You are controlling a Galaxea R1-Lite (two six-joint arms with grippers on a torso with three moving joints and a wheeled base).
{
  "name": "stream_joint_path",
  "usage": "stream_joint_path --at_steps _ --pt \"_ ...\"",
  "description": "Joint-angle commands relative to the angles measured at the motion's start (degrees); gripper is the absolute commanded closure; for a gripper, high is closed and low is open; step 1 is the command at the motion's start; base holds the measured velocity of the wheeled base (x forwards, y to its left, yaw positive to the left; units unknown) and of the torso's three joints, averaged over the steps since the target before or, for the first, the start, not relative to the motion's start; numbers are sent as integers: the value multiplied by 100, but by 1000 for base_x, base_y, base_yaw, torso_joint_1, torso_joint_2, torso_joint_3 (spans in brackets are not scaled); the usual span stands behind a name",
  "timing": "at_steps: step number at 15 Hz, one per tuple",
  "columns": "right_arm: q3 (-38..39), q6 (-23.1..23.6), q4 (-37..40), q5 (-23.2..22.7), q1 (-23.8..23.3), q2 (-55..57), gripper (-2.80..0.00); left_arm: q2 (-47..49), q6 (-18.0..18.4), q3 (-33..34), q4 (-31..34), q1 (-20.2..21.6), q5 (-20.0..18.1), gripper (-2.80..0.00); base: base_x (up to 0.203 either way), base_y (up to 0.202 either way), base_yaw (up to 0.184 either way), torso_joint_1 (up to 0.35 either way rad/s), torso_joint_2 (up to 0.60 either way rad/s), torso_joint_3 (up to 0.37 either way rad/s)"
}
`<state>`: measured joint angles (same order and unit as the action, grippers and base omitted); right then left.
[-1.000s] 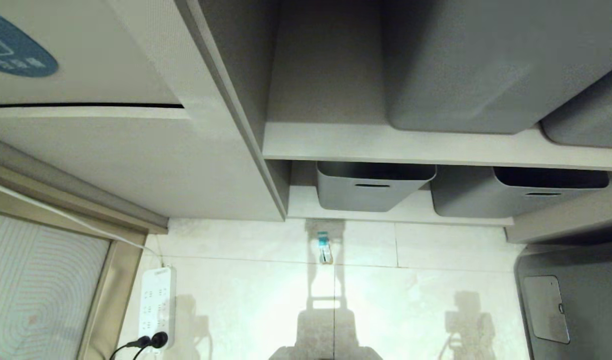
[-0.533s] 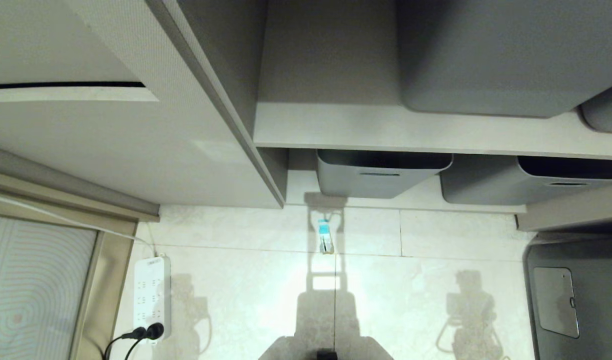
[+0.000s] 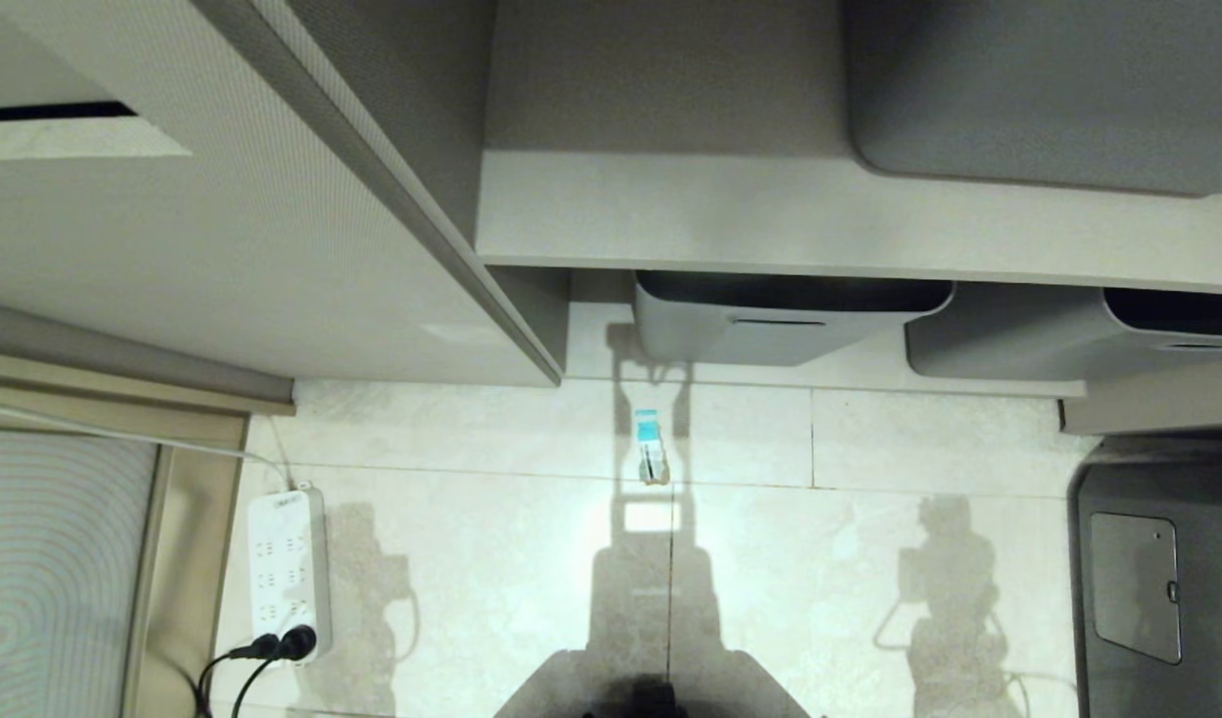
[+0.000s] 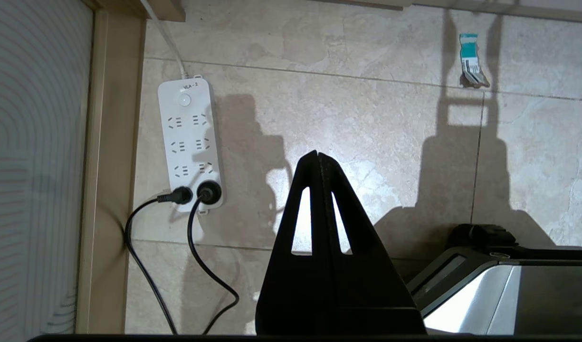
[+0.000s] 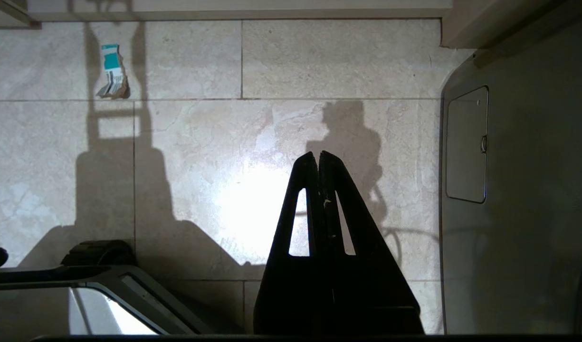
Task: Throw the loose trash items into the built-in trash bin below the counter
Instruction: Pick up the garbage
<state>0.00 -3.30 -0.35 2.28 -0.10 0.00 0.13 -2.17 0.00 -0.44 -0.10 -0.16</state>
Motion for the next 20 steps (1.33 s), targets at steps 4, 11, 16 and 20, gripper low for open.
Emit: stream_joint_path --at_steps 4,11,16,20 --pt "9 -4 0 1 1 9 0 50 267 -142 89 1 -224 0 0 0 0 6 2 -31" --pt "9 -4 0 1 1 0 0 4337 68 -2720 79 -306 -2016 0 0 0 0 0 0 0" --pt "9 -4 0 1 1 0 0 8453 489 -3387 -1173 -1294 -2863 0 0 0 0 0 0 0" --pt "9 -4 0 1 4 0 0 11348 291 -3737 -3584 -2700 -2464 0 0 0 0 0 0 0"
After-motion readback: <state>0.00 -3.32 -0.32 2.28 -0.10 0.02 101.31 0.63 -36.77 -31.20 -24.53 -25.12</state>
